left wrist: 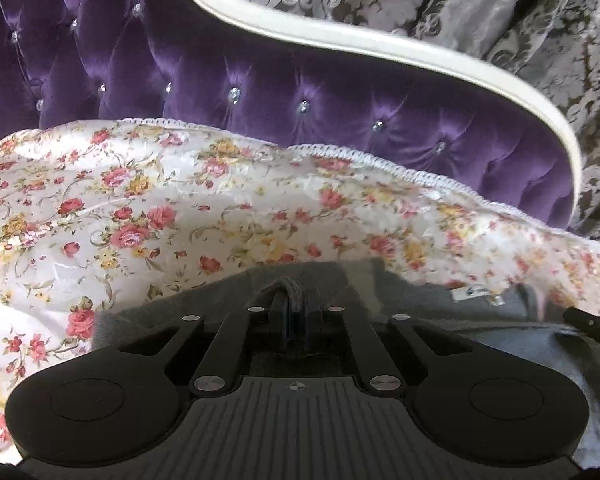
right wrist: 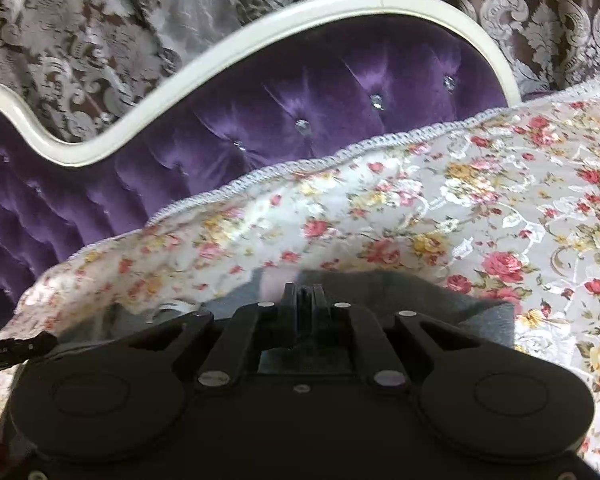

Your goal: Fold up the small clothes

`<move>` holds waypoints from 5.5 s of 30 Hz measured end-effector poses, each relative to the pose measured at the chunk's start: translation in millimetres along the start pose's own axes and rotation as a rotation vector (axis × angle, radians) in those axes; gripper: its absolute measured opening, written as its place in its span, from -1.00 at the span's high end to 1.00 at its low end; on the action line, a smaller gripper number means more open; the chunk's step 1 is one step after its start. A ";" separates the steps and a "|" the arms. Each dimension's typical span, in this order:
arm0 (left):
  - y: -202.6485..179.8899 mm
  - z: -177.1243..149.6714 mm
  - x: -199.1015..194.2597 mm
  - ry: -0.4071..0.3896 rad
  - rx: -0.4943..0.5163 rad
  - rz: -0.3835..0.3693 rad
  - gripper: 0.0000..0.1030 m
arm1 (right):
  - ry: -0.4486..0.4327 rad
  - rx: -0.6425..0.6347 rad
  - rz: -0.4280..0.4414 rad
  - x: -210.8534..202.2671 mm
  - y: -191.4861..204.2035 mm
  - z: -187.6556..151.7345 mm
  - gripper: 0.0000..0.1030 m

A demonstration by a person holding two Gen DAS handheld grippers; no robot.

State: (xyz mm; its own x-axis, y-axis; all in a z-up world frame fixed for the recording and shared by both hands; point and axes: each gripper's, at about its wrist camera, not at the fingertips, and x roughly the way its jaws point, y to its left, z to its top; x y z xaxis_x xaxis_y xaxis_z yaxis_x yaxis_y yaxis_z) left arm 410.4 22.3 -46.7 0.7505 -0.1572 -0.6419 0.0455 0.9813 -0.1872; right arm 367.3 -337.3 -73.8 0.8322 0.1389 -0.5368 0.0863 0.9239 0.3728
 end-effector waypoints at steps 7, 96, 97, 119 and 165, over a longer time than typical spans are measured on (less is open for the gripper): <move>12.2 18.8 -20.1 -0.083 -0.037 0.039 0.31 | -0.068 0.044 -0.017 -15.6 -6.6 8.5 -0.14; -110.2 -45.3 2.2 0.156 0.282 0.030 -0.48 | 0.047 0.042 0.117 -135.2 -47.3 -53.7 -0.47; -110.4 -45.4 2.1 0.156 0.282 0.030 -0.48 | 0.067 0.064 0.136 -128.8 -52.6 -54.4 -0.47; -106.4 -44.3 -32.4 0.185 0.230 -0.028 -0.36 | 0.198 0.212 0.356 -66.4 -65.0 -33.6 -0.46; 70.0 -123.8 -181.9 0.054 -0.036 0.089 -0.37 | 0.347 -0.373 0.279 -14.4 252.8 -67.8 0.43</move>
State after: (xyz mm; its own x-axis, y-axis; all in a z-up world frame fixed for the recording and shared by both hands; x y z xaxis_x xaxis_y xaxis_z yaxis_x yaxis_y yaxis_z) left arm 195.5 105.8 -35.0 0.7135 -0.0763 -0.6964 -0.0439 0.9872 -0.1532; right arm 340.0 -81.6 -23.1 0.5622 0.4459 -0.6965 -0.3614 0.8900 0.2779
